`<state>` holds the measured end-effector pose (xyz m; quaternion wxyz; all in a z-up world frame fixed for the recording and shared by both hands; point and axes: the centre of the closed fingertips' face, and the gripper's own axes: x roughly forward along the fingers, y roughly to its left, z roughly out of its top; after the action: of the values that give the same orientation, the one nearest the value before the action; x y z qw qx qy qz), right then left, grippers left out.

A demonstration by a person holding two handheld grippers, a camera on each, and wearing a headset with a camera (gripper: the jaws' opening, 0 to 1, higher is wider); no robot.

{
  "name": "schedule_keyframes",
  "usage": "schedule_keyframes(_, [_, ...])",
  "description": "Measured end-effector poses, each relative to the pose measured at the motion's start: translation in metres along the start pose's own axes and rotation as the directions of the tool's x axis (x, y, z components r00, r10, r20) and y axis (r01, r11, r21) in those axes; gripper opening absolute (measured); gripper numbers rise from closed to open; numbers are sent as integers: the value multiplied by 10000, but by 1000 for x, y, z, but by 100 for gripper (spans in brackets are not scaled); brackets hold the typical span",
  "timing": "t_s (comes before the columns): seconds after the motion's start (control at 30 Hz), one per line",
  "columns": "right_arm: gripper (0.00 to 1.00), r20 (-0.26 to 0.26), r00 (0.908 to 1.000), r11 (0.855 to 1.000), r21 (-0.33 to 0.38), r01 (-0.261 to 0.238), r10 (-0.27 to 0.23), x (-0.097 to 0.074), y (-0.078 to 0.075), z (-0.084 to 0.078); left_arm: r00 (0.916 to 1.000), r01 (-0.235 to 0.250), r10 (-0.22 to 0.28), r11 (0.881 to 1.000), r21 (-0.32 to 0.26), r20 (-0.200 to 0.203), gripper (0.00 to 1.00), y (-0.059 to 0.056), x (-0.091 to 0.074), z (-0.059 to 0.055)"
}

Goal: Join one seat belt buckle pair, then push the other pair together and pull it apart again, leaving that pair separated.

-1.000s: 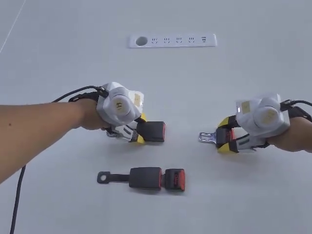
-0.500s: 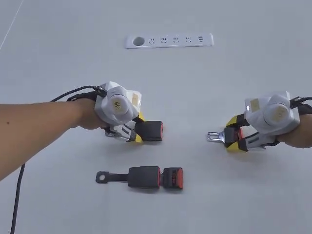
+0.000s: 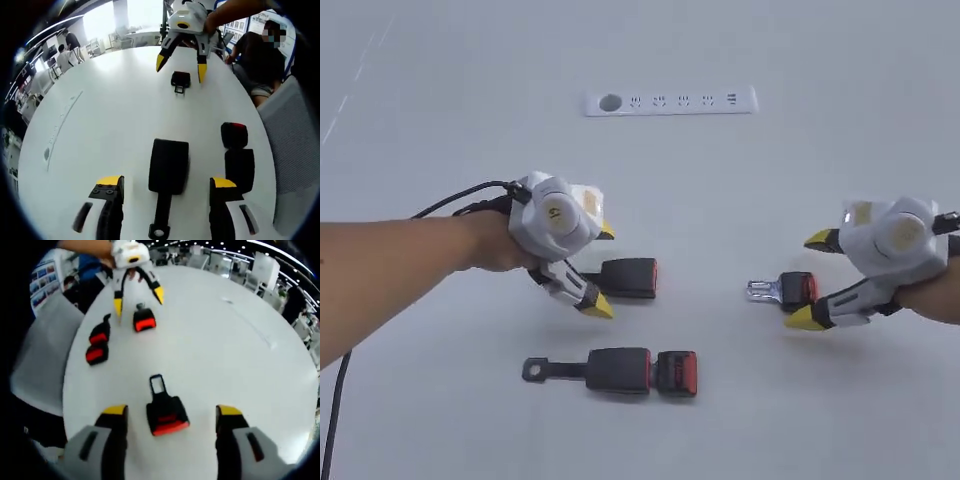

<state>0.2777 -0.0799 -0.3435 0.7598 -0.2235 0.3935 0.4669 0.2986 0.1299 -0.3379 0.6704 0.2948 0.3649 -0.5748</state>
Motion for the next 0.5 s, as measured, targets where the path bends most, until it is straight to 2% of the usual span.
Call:
schedule_keyframes(0.03, [74, 310, 9988, 9974, 624, 347, -367, -2, -3, 4, 9997, -179, 184, 9994, -292, 186, 76, 2, -4, 3])
schedule_keyframes(0.07, [74, 527, 9969, 9943, 923, 525, -576, -4, -4, 7, 9988, -341, 359, 9980, -540, 324, 78, 4, -7, 4])
schedule_keyframes(0.13, [75, 1036, 9857, 9781, 1746, 1132, -1326, -9, -9, 15, 9943, -670, 773, 9886, -1351, 727, 83, 7, -15, 9])
schedule_keyframes(0.2, [77, 1385, 9726, 9609, 2318, 1514, -1867, -14, -11, 20, 9929, -838, 986, 9765, -1985, 661, 89, 6, -22, 7])
schedule_keyframes(0.23, [79, 1613, 9625, 9486, 2668, 1703, -2182, -17, -10, 23, 9908, -984, 1176, 9658, -2401, 667, 91, 6, -26, 5])
schedule_keyframes(0.3, [82, 1788, 9480, 9297, 3092, 2000, -2634, -22, -8, 26, 9831, -1318, 1633, 9451, -2989, 828, 98, 6, -34, 4])
schedule_keyframes(0.33, [84, 1886, 9424, 9249, 3185, 2074, -2763, -24, -6, 29, 9788, -1430, 1820, 9355, -3230, 938, 100, 6, -37, 4])
schedule_keyframes(0.4, [89, 2182, 9252, 9140, 3361, 2274, -3105, -29, -3, 35, 9669, -1514, 2180, 9087, -3891, 1328, 100, 3, -46, 6])
schedule_keyframes(0.43, [91, 2266, 9159, 9044, 3528, 2399, -3313, -33, -1, 37, 9581, -1551, 2400, 8937, -4210, 1565, 100, 1, -51, 8])
schedule_keyframes(0.47, [93, 2376, 9072, 8979, 3632, 2486, -3473, -35, -1, 39, 9515, -1649, 2595, 8838, -4379, 1655, 100, 0, -55, 9])
schedule_keyframes(0.5, [94, 2520, 8965, 8901, 3773, 2557, -3644, -39, 1, 42, 9389, -1863, 2951, 8685, -4594, 1770, 100, -1, -62, 9])
